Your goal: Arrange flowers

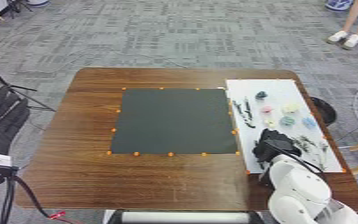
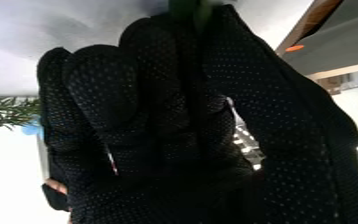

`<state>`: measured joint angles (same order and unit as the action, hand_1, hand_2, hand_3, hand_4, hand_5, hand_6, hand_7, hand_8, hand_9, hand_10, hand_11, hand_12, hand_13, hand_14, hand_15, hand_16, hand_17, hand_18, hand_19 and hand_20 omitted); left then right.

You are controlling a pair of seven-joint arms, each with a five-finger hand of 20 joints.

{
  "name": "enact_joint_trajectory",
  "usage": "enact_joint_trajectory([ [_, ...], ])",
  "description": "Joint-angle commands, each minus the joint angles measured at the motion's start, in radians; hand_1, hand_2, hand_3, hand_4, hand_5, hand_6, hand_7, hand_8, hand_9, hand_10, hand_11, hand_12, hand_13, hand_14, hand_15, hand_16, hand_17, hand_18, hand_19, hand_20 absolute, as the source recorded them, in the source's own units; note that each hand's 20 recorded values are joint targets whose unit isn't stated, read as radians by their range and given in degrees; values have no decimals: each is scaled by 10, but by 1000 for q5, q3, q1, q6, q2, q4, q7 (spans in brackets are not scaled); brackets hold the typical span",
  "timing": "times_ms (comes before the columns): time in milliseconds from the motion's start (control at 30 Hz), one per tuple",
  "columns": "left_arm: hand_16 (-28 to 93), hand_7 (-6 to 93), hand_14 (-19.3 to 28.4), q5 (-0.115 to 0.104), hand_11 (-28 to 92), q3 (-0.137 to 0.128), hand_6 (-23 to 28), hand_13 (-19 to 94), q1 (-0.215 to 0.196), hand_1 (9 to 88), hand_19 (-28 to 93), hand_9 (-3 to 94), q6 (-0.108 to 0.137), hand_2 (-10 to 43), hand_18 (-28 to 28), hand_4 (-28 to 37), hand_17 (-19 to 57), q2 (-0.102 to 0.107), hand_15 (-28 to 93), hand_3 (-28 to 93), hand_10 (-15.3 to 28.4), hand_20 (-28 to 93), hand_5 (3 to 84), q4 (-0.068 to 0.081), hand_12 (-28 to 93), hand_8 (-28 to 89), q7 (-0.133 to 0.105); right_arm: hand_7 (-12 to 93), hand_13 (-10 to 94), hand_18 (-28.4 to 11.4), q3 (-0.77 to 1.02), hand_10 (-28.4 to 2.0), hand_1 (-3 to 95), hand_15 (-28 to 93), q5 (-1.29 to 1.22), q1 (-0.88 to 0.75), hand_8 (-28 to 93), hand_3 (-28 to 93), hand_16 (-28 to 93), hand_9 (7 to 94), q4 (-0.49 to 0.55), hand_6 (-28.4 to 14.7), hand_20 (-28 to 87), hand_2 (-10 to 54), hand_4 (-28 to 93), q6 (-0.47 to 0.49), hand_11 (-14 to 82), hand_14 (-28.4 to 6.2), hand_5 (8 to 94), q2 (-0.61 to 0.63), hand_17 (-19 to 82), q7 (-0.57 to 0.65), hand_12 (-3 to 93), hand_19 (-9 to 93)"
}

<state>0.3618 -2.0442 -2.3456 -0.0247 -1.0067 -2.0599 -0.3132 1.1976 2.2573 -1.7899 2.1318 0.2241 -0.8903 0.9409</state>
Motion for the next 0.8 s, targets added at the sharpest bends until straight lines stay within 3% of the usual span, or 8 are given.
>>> enact_joint_trajectory([
  [33, -25, 61, 131, -24, 139, -3, 69, 216, -26, 222, 177, 307, 13, 112, 103, -283, -43, 0, 165, 745, 132, 99, 389, -8, 104, -69, -20, 634, 756, -275, 13, -86, 502, 535, 51, -61, 161, 783, 543, 841, -24, 9, 323, -95, -57, -52, 276, -67, 705, 34, 406, 25, 676, 810],
  [133, -24, 62, 131, -42, 140, -9, 69, 219, -28, 222, 177, 309, 15, 111, 103, -283, -42, 2, 168, 745, 133, 99, 390, -6, 104, -69, -36, 650, 754, -277, 13, -90, 495, 549, 79, -50, 162, 787, 555, 838, -27, 6, 327, -95, -23, -99, 277, -73, 697, 41, 407, 25, 697, 812],
  [300, -27, 60, 125, -44, 140, -8, 69, 221, -33, 221, 177, 310, -3, 112, 103, -283, -41, 5, 167, 742, 134, 99, 391, 4, 103, -70, -29, 662, 754, -279, 16, -93, 488, 558, 91, -36, 164, 789, 566, 833, 8, 3, 331, -95, 11, -188, 286, -77, 693, 63, 410, 28, 718, 814],
  [367, -29, 58, 124, -80, 140, -4, 69, 221, -36, 192, 177, 310, -8, 130, 103, -283, -42, 12, 163, 727, 134, 99, 389, 10, 102, -70, -37, 667, 756, -281, 2, -93, 487, 560, 75, -2, 165, 788, 568, 833, 19, 2, 331, -95, 15, -208, 291, -78, 694, 64, 413, 28, 721, 815],
  [567, -27, 51, 120, -70, 130, -35, 67, 217, -60, 184, 173, 307, -29, 127, 103, -283, -42, 36, 149, 720, 133, 99, 382, 37, 102, -68, -10, 669, 757, -283, -64, -94, 488, 565, 22, 120, 167, 785, 569, 831, 41, 1, 332, -95, 22, -220, 297, -81, 693, 66, 414, 5, 724, 817],
  [667, -26, 50, 118, -78, 128, -48, 66, 215, -72, 189, 169, 305, -22, 124, 102, -283, -42, 39, 145, 722, 131, 98, 381, 43, 102, -67, -10, 669, 758, -283, -119, -96, 488, 567, -4, 202, 168, 786, 567, 830, 32, 0, 332, -95, 21, -234, 298, -82, 693, 52, 414, -4, 724, 818],
  [800, -25, 48, 115, -78, 127, -45, 63, 213, -69, 191, 167, 303, -29, 123, 102, -283, -42, 46, 138, 722, 129, 99, 376, 61, 103, -67, -3, 669, 758, -283, -187, -96, 487, 568, -43, 292, 168, 787, 567, 830, 13, 0, 332, -95, 21, -240, 299, -83, 692, 22, 415, -13, 721, 818],
])
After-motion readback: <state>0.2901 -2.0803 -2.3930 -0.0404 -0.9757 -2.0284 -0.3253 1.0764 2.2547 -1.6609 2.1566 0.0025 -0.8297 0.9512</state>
